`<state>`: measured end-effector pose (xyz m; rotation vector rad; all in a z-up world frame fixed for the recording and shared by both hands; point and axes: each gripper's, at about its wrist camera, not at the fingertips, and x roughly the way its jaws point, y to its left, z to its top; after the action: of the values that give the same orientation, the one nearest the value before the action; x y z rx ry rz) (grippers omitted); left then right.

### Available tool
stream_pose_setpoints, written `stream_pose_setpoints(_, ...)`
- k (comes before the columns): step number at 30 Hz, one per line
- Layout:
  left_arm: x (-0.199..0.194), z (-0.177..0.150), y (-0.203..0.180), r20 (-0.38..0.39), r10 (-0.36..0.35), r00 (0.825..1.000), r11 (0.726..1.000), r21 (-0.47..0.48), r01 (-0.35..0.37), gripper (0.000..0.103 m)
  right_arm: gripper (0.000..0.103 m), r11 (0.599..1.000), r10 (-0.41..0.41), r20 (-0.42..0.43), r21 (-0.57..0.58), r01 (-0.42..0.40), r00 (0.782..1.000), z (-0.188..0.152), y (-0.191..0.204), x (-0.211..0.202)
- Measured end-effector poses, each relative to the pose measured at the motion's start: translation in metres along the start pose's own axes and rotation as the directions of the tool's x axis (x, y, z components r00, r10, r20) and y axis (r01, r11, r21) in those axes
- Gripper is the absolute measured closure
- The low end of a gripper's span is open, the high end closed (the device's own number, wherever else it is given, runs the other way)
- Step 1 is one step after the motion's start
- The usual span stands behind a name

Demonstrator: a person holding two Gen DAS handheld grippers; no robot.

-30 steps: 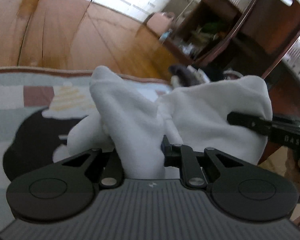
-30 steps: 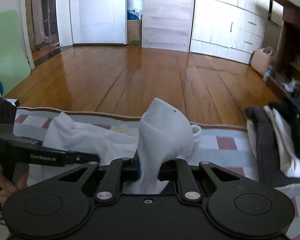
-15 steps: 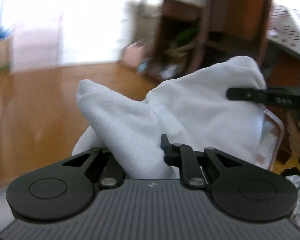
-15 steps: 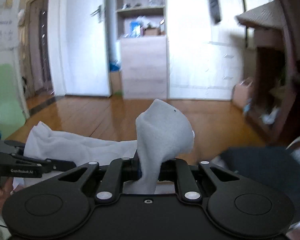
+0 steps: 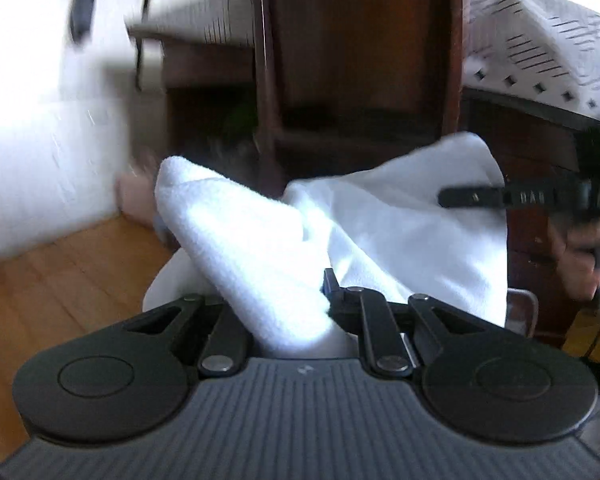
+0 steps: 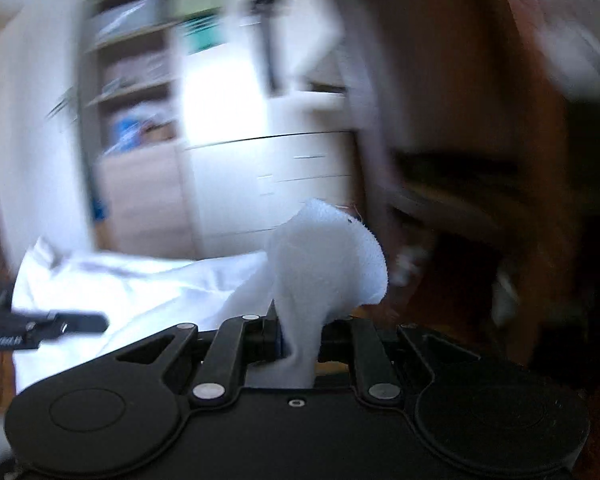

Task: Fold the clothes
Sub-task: 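Carry the folded shirt with both grippers toward the clothes stack, then lower the shirt onto the clothes stack and open both grippers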

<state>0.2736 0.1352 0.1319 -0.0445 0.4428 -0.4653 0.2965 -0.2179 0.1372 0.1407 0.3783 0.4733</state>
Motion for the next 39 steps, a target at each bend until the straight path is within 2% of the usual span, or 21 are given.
stream_pose_setpoints(2, 0.052, -0.019, 0.003, -0.088, 0.039, 0.995, 0.999, -0.003, -0.039, 0.089, 0.087, 0.992, -0.044, -0.114, 0.112, 0.056, 0.993, -0.03, -0.043, 0.029)
stream_pose_setpoints(5, 0.108, -0.049, -0.006, -0.168, 0.112, 0.979, 0.993, 0.055, -0.104, 0.09, 0.088, 0.974, -0.111, -0.262, 0.165, 0.158, 0.959, -0.075, -0.074, 0.07)
stream_pose_setpoints(6, 0.113, -0.054, -0.007, -0.166, 0.116, 0.979, 0.993, 0.039, -0.111, 0.09, 0.088, 0.973, -0.141, -0.259, 0.143, 0.182, 0.955, -0.083, -0.073, 0.074)
stream_pose_setpoints(10, 0.095, -0.051, -0.013, -0.082, 0.094, 0.992, 0.995, 0.044, -0.09, 0.09, 0.088, 0.982, -0.133, -0.129, 0.115, 0.148, 0.983, -0.074, -0.06, 0.046)
stream_pose_setpoints(12, 0.089, -0.046, -0.012, -0.063, 0.059, 0.996, 0.998, 0.028, -0.058, 0.089, 0.088, 0.978, -0.143, -0.133, 0.134, 0.161, 0.981, -0.078, -0.064, 0.043)
stream_pose_setpoints(14, 0.097, -0.051, -0.001, -0.128, 0.031, 0.991, 0.999, -0.038, -0.036, 0.083, 0.085, 0.972, -0.155, -0.143, 0.155, 0.176, 0.978, -0.083, -0.069, 0.041)
stream_pose_setpoints(15, 0.104, -0.057, 0.007, -0.173, 0.037, 0.984, 0.996, -0.074, -0.051, 0.076, 0.074, 0.969, -0.168, -0.191, 0.146, 0.198, 0.967, -0.091, -0.076, 0.051)
stream_pose_setpoints(16, 0.111, -0.066, 0.017, -0.223, 0.056, 0.973, 0.991, -0.108, -0.082, 0.065, 0.064, 0.962, -0.206, -0.192, 0.138, 0.234, 0.96, -0.099, -0.078, 0.053)
stream_pose_setpoints(17, 0.112, -0.076, 0.025, -0.241, 0.08, 0.967, 0.984, -0.134, -0.114, 0.06, 0.047, 0.954, -0.246, -0.184, 0.13, 0.272, 0.952, -0.106, -0.079, 0.054)
stream_pose_setpoints(19, 0.103, -0.094, 0.037, -0.218, 0.124, 0.968, 0.973, -0.166, -0.162, 0.056, 0.045, 0.936, -0.306, -0.143, 0.134, 0.325, 0.941, -0.116, -0.08, 0.049)
stream_pose_setpoints(21, 0.087, -0.097, 0.039, -0.156, 0.167, 0.974, 0.965, -0.179, -0.194, 0.052, 0.045, 0.921, -0.362, -0.076, 0.126, 0.369, 0.929, -0.116, -0.073, 0.031)
stream_pose_setpoints(24, 0.057, -0.086, 0.041, -0.012, 0.29, 0.957, 0.938, -0.196, -0.287, 0.038, 0.048, 0.908, -0.419, 0.02, -0.004, 0.419, 0.908, -0.114, -0.059, 0.016)
stream_pose_setpoints(26, 0.045, -0.077, 0.04, 0.053, 0.296, 0.954, 0.942, -0.183, -0.282, 0.04, 0.048, 0.919, -0.378, 0.082, -0.084, 0.385, 0.922, -0.113, -0.041, 0.004)
stream_pose_setpoints(28, 0.049, -0.068, 0.036, 0.052, 0.207, 0.977, 0.969, -0.146, -0.198, 0.042, 0.047, 0.938, -0.305, 0.116, -0.134, 0.319, 0.945, -0.113, -0.027, -0.003)
stream_pose_setpoints(29, 0.056, -0.066, 0.031, 0.034, 0.158, 0.987, 0.981, -0.123, -0.153, 0.042, 0.046, 0.95, -0.259, 0.104, -0.152, 0.273, 0.96, -0.112, -0.02, -0.001)
stream_pose_setpoints(30, 0.065, -0.067, 0.027, 0.011, 0.141, 0.99, 0.985, -0.1, -0.139, 0.043, 0.045, 0.957, -0.23, 0.075, -0.164, 0.24, 0.97, -0.113, -0.017, 0.008)
stream_pose_setpoints(32, 0.083, -0.073, 0.021, -0.035, 0.148, 0.988, 0.987, -0.058, -0.15, 0.046, 0.043, 0.967, -0.18, 0.013, -0.183, 0.179, 0.984, -0.116, -0.011, 0.03)
stream_pose_setpoints(34, 0.104, -0.086, 0.026, -0.117, 0.173, 0.978, 0.981, -0.066, -0.182, 0.047, 0.04, 0.961, -0.206, -0.047, -0.2, 0.193, 0.977, -0.129, -0.016, 0.051)
stream_pose_setpoints(36, 0.122, -0.102, 0.044, -0.196, 0.15, 0.969, 0.971, -0.154, -0.181, 0.045, 0.033, 0.974, -0.202, -0.06, -0.119, 0.194, 0.978, -0.139, -0.036, 0.061)
stream_pose_setpoints(37, 0.127, -0.108, 0.052, -0.214, 0.133, 0.968, 0.966, -0.191, -0.175, 0.045, 0.033, 0.982, -0.185, -0.06, -0.06, 0.182, 0.981, -0.143, -0.047, 0.063)
stream_pose_setpoints(39, 0.128, -0.113, 0.055, -0.217, 0.133, 0.967, 0.97, -0.171, -0.171, 0.044, 0.035, 0.981, -0.193, -0.057, -0.012, 0.193, 0.979, -0.147, -0.058, 0.068)
